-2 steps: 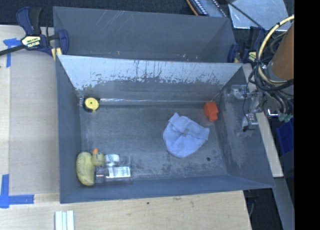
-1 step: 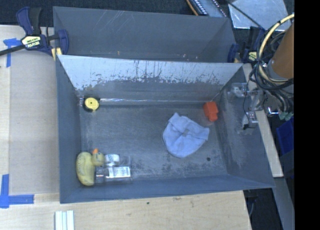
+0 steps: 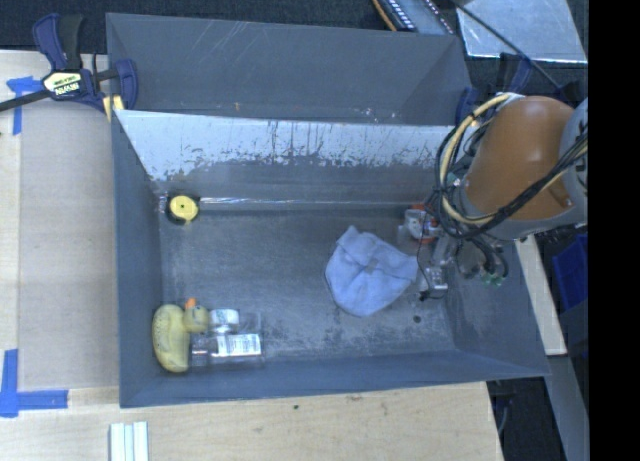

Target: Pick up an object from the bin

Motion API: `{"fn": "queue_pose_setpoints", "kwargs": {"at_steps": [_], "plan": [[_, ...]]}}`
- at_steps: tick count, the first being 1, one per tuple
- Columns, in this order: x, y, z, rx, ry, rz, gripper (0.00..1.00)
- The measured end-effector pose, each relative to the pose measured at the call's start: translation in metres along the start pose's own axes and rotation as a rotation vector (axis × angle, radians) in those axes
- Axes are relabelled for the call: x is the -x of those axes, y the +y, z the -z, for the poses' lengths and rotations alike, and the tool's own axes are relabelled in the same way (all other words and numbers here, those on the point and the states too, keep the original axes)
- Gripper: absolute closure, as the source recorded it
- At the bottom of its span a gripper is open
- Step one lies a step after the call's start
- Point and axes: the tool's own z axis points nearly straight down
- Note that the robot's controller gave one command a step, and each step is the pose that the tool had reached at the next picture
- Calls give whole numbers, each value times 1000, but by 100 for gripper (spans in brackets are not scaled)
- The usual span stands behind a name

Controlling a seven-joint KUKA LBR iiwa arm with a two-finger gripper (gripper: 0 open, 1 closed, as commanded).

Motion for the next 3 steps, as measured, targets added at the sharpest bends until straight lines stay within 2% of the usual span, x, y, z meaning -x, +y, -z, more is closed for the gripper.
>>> {"fn": "queue_pose_setpoints", "kwargs": {"at_steps": [1,2,3], "plan": [[18,-21,-44,-1,-6,-284,100],[18,-21,-44,-1,-6,-284,100],[39,50,-58,-4,-17,-3,100]]}}
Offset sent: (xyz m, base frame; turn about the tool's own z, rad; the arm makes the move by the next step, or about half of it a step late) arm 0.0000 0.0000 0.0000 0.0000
